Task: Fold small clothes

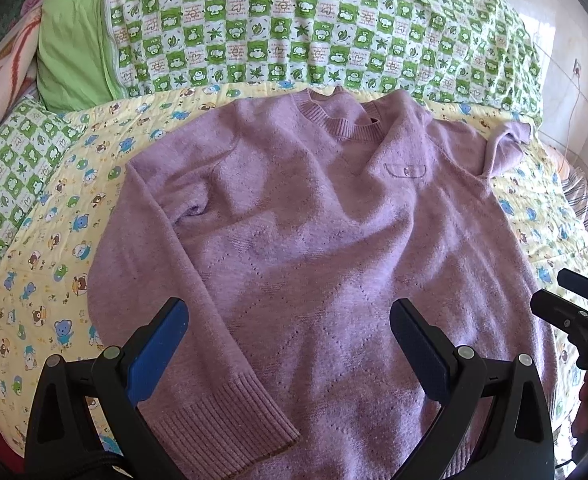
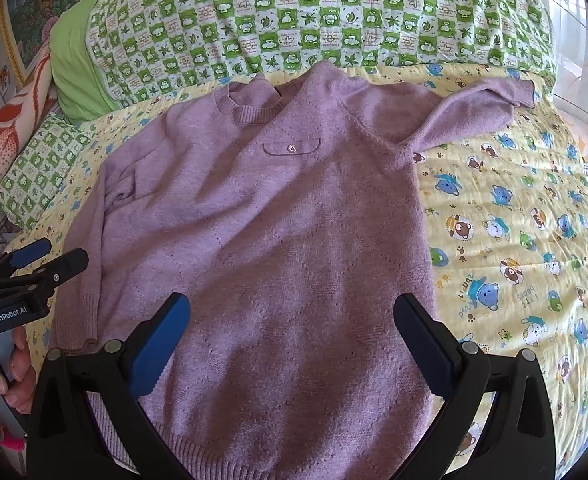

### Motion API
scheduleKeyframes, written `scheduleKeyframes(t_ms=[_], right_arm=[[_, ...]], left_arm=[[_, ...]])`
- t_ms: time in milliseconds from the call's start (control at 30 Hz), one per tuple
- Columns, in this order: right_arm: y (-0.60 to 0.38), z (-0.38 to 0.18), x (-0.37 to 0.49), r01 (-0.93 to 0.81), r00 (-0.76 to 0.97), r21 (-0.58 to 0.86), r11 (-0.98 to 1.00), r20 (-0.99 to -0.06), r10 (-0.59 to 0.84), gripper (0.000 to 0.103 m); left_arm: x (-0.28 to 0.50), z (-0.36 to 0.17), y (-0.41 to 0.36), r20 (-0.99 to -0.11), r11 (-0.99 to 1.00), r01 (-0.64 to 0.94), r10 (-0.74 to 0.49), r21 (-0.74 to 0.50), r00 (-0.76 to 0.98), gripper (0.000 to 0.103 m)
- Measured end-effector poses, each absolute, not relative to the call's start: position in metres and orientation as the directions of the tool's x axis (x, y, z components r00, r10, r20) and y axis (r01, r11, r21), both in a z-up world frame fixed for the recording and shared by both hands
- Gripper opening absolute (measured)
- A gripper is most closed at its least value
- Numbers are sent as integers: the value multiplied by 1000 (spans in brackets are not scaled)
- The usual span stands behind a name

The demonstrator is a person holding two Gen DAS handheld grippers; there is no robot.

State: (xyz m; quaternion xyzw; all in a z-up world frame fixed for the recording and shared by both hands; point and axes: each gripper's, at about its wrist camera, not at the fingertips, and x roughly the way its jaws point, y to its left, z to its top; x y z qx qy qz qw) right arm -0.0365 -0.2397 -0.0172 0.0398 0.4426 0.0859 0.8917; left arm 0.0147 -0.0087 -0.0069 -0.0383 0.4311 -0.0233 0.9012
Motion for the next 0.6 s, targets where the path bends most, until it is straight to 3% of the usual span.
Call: scheduleKeyframes(t_ms=[400, 600], right_arm=[[-263, -25, -17, -71, 556, 209, 975, -804, 213, 102], [-302, -24, 17, 8, 554, 177, 984, -820, 143, 102]], left_arm=[[38, -17, -15, -775, 997, 4, -66, -82, 629, 101], [71, -20, -7, -788, 998, -34, -26, -60, 616, 101]])
